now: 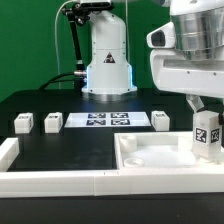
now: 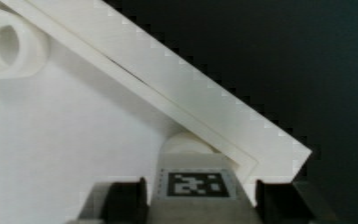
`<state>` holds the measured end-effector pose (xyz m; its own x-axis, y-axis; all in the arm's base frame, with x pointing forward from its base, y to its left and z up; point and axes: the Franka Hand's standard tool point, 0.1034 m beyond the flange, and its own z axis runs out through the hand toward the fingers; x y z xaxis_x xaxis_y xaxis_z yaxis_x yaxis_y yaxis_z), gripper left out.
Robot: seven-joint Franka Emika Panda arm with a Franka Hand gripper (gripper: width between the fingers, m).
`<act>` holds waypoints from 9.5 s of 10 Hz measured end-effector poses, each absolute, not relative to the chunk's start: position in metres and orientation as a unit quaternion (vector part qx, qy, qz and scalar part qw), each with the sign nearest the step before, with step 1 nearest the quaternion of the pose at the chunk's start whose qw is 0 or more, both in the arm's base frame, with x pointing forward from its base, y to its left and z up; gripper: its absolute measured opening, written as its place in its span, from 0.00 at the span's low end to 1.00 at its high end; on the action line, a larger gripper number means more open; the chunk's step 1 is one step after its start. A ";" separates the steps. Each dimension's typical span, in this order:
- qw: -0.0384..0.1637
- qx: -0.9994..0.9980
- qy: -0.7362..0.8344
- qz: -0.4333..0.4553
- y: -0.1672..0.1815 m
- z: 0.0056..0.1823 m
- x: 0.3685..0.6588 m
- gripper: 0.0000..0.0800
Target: Assemble square table
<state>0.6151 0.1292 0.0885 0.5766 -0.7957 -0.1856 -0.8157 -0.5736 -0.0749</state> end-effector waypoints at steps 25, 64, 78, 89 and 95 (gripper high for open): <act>0.043 -0.961 -0.270 -0.030 0.125 0.090 0.629 0.76; 0.077 -0.848 0.525 -0.013 0.103 0.084 0.624 0.80; 0.056 -0.996 -0.029 -0.061 0.110 0.084 0.627 0.81; 0.062 -0.995 0.060 -0.055 0.110 0.083 0.626 0.36; 0.069 -0.945 0.316 -0.045 0.110 0.081 0.624 0.36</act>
Offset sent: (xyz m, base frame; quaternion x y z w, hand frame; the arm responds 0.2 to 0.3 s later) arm 0.0000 0.0000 0.0000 0.0000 0.0000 0.0000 1.0000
